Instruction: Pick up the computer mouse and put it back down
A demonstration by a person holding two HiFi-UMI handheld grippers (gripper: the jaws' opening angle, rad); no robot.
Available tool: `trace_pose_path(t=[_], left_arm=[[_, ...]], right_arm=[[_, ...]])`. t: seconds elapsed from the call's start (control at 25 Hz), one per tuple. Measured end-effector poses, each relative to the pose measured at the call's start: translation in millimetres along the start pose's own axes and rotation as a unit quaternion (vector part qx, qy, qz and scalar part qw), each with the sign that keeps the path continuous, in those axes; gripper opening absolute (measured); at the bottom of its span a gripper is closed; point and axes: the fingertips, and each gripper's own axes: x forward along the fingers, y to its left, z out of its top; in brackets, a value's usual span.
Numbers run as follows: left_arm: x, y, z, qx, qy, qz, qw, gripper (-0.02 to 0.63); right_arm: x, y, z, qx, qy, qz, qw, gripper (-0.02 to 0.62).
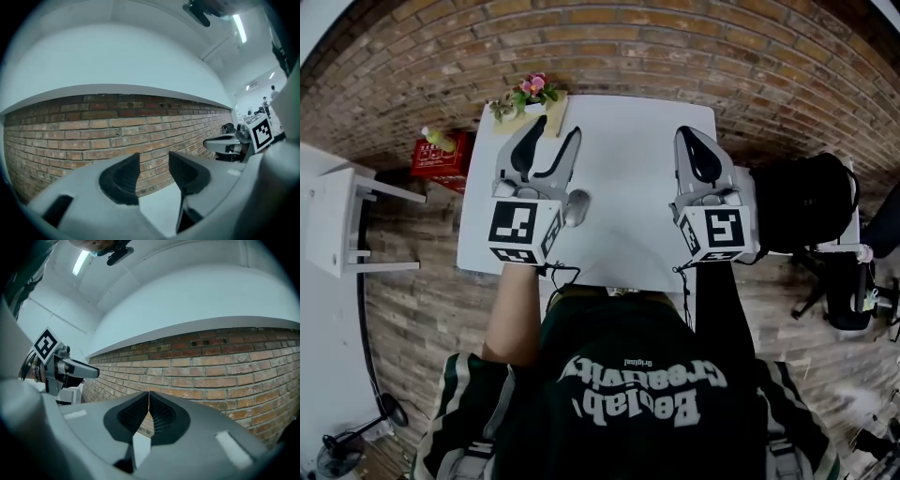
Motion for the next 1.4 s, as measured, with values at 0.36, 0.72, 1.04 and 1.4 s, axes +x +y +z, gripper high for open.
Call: trace_pose_path(t=[0.36, 0.72, 1.04, 1.4], left_arm=[[-9, 13, 7, -0.018, -0.031, 0.046, 0.9983, 0.008], [-7, 14, 6, -0.018, -0.024, 0.045, 0.9985, 0.008], [-8, 12, 8, -0.016, -0.027, 0.047, 0.9984, 0.009], [-12, 9, 13, -0.011, -0.034, 0.044, 0.9984, 0.009]], right_arm=[[1, -2, 1, -0.003, -0.001, 0.007, 1.000, 0.018], [2, 3, -1, -0.042, 0.016, 0.010, 0.999, 0.012], [-1, 0, 0, -0.040, 0.015, 0.003, 0.999, 0.012], [-3, 3, 2, -0.040, 0.011, 0.005, 0.999, 0.012]])
